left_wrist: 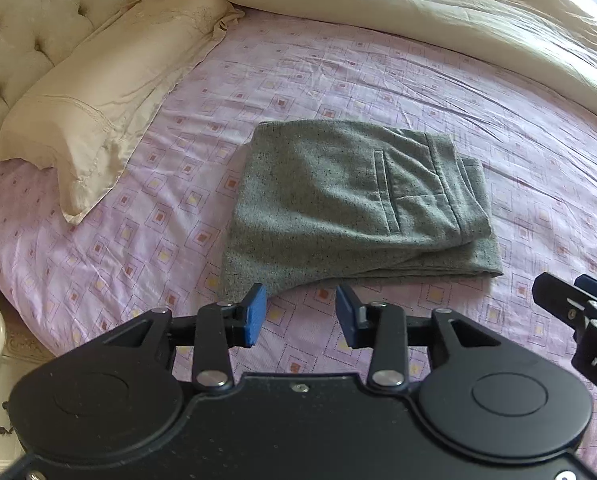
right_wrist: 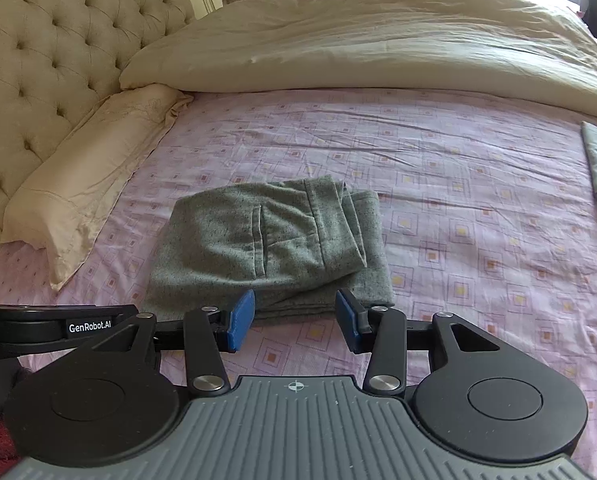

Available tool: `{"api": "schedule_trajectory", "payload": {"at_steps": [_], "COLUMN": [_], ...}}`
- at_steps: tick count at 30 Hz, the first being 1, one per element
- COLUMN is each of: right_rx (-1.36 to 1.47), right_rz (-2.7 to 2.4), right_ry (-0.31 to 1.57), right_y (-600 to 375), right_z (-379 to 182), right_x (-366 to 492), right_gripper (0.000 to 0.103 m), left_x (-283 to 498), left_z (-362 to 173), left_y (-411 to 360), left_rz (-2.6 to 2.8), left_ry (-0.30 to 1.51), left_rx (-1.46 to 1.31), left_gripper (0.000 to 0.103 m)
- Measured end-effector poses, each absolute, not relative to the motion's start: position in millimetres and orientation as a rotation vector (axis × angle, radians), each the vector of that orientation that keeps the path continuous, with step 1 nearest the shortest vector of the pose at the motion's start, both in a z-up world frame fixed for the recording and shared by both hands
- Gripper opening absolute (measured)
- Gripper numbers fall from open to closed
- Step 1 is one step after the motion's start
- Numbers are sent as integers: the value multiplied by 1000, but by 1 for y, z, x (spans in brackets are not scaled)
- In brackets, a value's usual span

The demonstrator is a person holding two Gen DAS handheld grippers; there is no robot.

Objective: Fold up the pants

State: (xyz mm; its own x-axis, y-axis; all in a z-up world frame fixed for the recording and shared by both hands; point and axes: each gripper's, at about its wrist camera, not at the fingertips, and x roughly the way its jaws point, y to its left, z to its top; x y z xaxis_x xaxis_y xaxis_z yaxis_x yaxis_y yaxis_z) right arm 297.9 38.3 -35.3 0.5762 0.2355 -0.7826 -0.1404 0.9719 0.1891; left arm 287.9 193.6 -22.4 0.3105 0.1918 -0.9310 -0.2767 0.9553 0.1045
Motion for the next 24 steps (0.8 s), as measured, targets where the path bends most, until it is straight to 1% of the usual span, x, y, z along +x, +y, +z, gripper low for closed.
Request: {"api": "schedule_trajectory", "payload": {"at_steps": [9, 18, 21, 24], "right_rx": [114, 104, 98, 94], "right_rz": [224, 234, 233, 234], "right_ry": [892, 865, 859, 855], "right_y": [21, 22, 24, 27], "right_z": [-22, -14, -13, -12], "right_x": [280, 270, 269, 268], "right_gripper": [43, 43, 43, 43], "left_x": [272, 263, 262, 260], "left_z": [-7, -3, -3, -2], "left_y": [170, 162, 162, 164], "left_rz": [304, 310, 315, 316], "left_ry": [1183, 1170, 1172, 1167], "left_rx": [-61, -59, -64, -65], "left_gripper": [50, 50, 55, 56]}}
